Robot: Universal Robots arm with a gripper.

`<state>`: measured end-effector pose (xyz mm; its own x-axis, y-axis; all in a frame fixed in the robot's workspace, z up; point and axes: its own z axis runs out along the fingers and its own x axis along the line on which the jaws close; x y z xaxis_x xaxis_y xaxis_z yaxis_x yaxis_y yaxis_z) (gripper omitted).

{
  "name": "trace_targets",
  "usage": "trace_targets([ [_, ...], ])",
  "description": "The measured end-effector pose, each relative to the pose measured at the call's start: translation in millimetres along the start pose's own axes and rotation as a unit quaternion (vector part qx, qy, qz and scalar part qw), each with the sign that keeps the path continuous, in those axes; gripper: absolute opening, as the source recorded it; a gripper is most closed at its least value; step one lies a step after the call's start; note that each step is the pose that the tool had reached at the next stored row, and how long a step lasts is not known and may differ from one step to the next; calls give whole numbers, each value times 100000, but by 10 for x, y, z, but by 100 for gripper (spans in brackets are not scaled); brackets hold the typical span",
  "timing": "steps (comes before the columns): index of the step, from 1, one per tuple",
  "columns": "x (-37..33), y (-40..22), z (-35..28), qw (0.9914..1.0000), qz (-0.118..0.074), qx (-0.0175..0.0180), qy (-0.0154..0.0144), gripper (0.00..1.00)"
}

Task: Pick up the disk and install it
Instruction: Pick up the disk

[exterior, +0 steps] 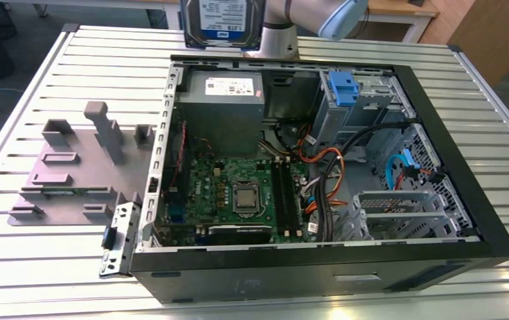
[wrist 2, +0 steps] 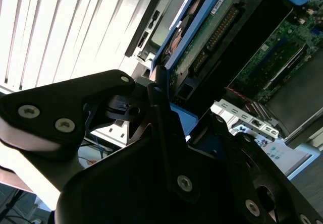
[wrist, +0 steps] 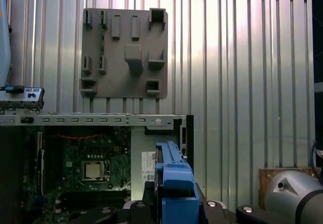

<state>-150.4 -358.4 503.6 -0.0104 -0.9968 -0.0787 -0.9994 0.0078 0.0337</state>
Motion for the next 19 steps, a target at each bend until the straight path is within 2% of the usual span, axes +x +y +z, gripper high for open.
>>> trace_targets([
  [19, -1, -61, -2, 100000, 1, 1, 1, 37],
])
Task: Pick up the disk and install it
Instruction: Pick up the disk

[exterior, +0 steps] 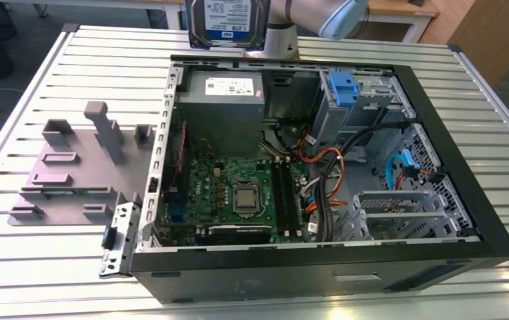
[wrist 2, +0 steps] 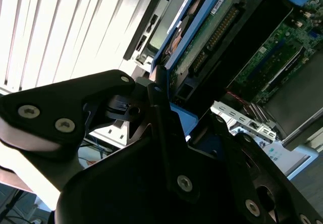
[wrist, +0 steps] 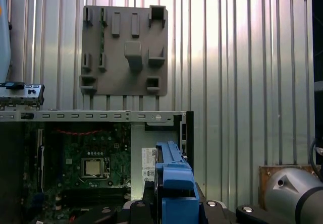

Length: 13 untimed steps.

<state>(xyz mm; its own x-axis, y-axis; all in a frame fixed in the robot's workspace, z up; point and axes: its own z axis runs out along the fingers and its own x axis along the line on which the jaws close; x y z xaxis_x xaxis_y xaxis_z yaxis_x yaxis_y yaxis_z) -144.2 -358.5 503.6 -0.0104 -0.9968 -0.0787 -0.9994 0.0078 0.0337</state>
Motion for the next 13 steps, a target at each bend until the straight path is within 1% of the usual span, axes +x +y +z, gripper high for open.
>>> trace_targets([
  [13, 0, -40, -1, 100000, -1, 0, -1, 37],
])
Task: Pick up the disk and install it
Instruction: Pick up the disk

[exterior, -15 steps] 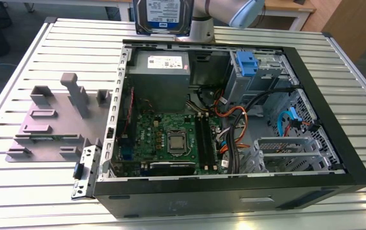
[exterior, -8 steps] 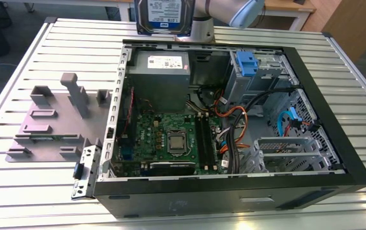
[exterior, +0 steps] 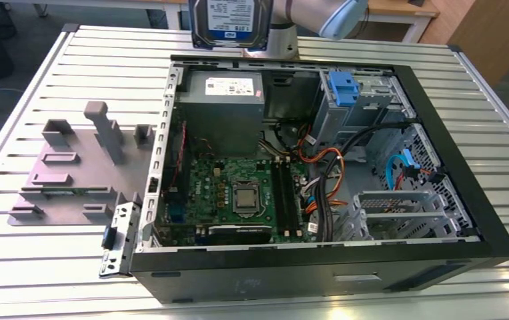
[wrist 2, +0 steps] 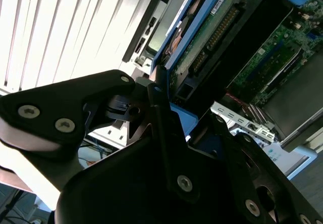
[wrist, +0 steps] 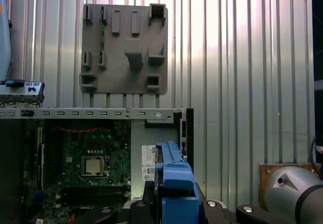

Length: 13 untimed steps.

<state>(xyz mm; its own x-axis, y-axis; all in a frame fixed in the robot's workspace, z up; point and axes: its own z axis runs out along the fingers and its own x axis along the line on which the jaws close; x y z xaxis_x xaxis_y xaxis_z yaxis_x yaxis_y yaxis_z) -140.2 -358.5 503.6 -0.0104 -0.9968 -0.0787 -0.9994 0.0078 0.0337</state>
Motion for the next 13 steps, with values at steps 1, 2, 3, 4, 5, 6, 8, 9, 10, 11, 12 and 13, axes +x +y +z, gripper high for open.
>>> trace_targets([
  [1, 0, -4, 0, 100000, 2, 0, -1, 37],
  [2, 0, -7, 0, 100000, 2, -1, 2, 37],
  [3, 0, -11, 0, 100000, 3, 0, 0, 37],
  [4, 0, -14, -1, 100000, 2, -2, 1, 37],
  [5, 0, -18, -1, 100000, 1, 0, 1, 37],
  [6, 0, -22, -1, 100000, 2, 1, -2, 37],
  [8, -1, -29, -1, 100000, 2, 0, 1, 37],
  [9, -1, -33, -1, 100000, 3, -1, 2, 37],
  [10, -1, -36, -2, 100000, 2, -3, 3, 37],
  [11, -1, -40, -1, 100000, 0, 0, 1, 37],
  [12, -1, -44, -1, 100000, 1, 1, 0, 37],
  [13, -1, -47, -2, 100000, 2, -2, 1, 37],
])
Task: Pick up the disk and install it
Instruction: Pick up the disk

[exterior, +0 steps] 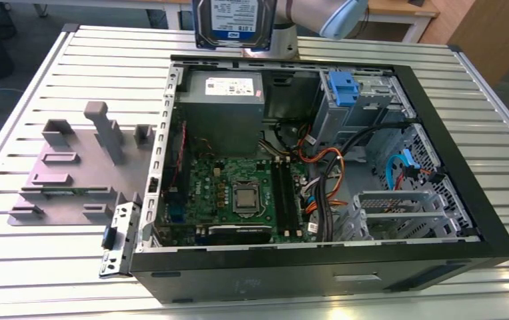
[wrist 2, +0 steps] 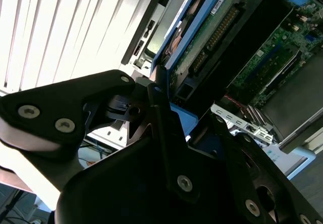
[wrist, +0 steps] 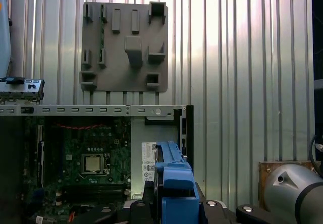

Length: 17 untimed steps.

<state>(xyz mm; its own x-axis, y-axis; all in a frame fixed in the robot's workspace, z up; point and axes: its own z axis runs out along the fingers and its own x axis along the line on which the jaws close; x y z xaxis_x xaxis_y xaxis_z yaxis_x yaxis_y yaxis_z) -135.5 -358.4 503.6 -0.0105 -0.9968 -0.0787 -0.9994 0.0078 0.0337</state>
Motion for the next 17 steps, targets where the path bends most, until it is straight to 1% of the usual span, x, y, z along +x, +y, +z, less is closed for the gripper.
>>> trace_targets([
  [17, -1, -59, -2, 100000, -2, 1, 1, 37],
])
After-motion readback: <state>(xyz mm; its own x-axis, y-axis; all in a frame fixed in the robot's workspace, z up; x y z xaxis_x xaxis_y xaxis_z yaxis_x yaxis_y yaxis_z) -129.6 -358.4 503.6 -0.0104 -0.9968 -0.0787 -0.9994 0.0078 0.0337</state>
